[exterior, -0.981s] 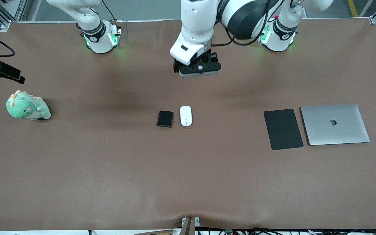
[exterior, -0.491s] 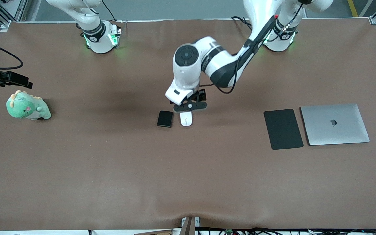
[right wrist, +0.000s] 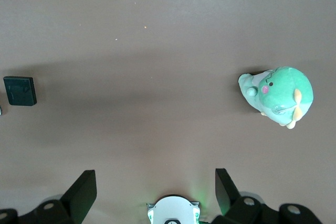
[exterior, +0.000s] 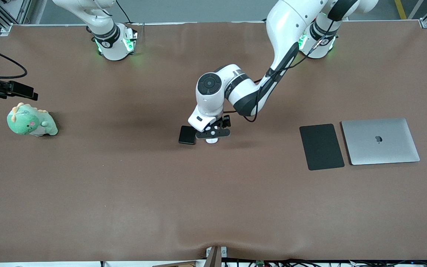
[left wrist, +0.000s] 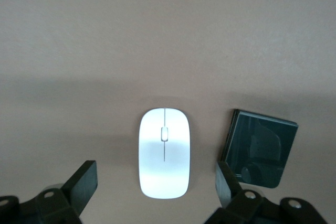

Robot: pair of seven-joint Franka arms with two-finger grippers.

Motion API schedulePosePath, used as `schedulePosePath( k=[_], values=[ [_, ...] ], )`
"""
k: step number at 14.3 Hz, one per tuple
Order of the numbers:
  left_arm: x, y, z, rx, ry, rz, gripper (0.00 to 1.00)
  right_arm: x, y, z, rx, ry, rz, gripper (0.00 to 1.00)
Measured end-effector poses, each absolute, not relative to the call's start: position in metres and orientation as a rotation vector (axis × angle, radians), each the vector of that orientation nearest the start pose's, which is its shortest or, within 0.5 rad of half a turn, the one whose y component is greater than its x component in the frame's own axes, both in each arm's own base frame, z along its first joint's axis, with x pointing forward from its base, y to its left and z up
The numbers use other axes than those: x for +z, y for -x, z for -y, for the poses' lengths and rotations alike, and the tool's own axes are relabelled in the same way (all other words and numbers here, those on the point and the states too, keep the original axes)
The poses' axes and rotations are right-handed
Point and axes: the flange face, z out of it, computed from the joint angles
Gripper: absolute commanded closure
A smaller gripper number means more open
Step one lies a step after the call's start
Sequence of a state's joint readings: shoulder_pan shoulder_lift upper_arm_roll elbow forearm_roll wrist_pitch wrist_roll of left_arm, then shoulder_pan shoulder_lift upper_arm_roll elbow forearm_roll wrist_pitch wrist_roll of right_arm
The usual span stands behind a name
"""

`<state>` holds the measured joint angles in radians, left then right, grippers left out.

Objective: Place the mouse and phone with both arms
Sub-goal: 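Move the left gripper over the white mouse and lower it, then grasp the white mouse with the left gripper while the right gripper reaches out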

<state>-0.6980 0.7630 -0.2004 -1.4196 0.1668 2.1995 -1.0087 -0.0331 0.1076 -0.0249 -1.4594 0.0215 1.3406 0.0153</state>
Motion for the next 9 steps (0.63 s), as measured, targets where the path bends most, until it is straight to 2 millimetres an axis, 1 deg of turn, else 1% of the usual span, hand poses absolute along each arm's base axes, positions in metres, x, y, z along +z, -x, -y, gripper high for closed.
schedulePosePath(
  k=[2, 5, 7, 9],
  values=[
    [0.234, -0.473, 0.556, -0.014, 3.162, 0.088, 0.00, 0.588, -0.566, 0.014, 0.381, 3.096, -0.066, 0.00],
    [0.209, -0.465, 0.561, 0.007, 3.157, 0.069, 0.00, 0.571, -0.574, -0.024, 0.422, 3.100, 0.032, 0.00],
    [0.198, -0.465, 0.559, 0.013, 3.146, 0.066, 0.00, 0.560, -0.579, -0.043, 0.432, 3.085, 0.078, 0.00],
    [0.190, -0.465, 0.557, 0.009, 3.132, 0.054, 0.00, 0.553, -0.583, -0.054, 0.431, 3.054, 0.098, 0.00]
  ],
)
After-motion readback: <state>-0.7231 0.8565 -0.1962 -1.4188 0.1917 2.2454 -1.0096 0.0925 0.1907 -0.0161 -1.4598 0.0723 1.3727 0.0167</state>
